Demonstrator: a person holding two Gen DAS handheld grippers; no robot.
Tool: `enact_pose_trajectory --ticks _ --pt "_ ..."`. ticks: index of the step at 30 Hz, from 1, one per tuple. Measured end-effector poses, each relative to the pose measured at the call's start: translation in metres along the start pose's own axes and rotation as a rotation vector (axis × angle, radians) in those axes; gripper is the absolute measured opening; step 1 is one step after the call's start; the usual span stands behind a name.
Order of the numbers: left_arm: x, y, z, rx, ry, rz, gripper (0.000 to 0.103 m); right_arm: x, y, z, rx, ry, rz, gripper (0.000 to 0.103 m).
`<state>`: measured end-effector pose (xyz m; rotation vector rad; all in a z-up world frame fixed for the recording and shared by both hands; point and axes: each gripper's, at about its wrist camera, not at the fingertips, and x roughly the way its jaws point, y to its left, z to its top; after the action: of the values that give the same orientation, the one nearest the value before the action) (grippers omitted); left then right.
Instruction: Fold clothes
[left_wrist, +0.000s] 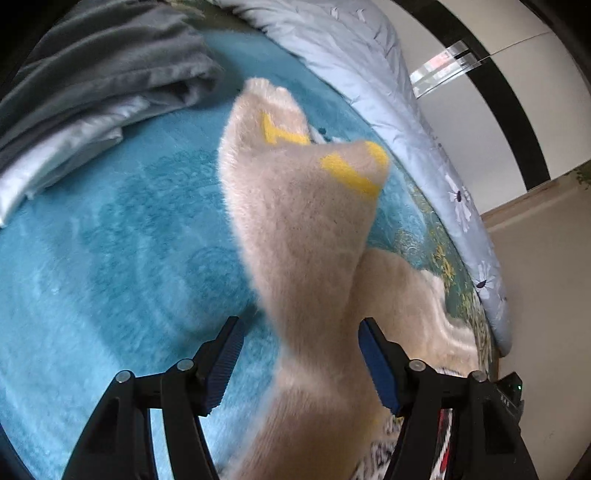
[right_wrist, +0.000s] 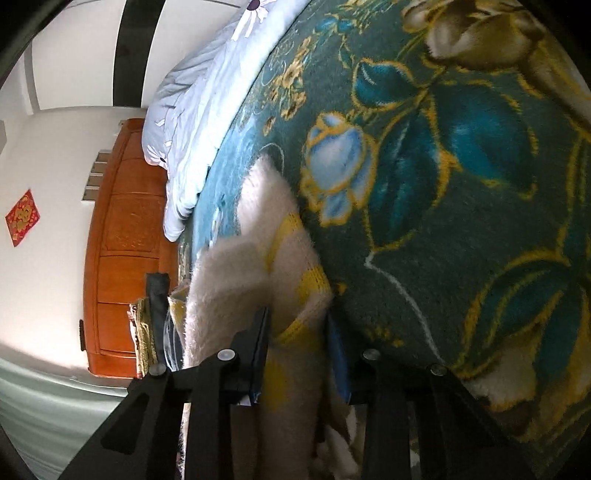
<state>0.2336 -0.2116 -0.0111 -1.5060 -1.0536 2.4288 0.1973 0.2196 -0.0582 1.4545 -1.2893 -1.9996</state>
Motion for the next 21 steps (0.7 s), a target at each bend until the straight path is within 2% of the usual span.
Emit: enact_pose_trajectory --ticks 3,4,5,6,8,10,12,15,21 --pt "0.002 -0.002 0.005 -0.025 -0.01 -0.009 0.063 0.001 -0.002 -0.001 0.021 -0.011 0.0 0.022" --pt "0.0 -0.003 0.005 -0.028 -0.014 0.004 0.048 0.001 -0.003 -0.002 0.031 -0.013 0.003 0.02" --pt "-0.001 -0.005 0.005 -0.024 -0.022 0.016 0.028 0.001 -0.003 -0.003 0.034 -0.019 0.002 0.016" --pt "-0.002 -0.007 0.005 -0.019 -0.031 0.027 0.025 0.001 -0.003 -0.004 0.037 -0.025 0.002 0.015" --pt "-0.009 -0.01 0.003 -0.007 -0.055 0.036 0.02 0.0 -0.003 -0.006 0.041 -0.036 0.012 0.013" --pt "-0.021 -0.011 -0.001 0.005 -0.092 0.026 0.018 -0.004 -0.001 -0.004 0.052 -0.037 0.057 0.012" --pt "-0.035 -0.015 -0.004 0.017 -0.119 0.002 0.016 -0.016 -0.001 0.001 0.081 -0.059 0.155 0.011" --pt "-0.061 -0.029 -0.007 0.055 -0.162 -0.055 0.013 -0.05 0.007 0.011 0.035 -0.158 0.173 0.011" --pt "-0.106 -0.06 -0.011 0.135 -0.242 -0.167 0.012 -0.152 0.016 0.031 -0.033 -0.396 0.19 0.011"
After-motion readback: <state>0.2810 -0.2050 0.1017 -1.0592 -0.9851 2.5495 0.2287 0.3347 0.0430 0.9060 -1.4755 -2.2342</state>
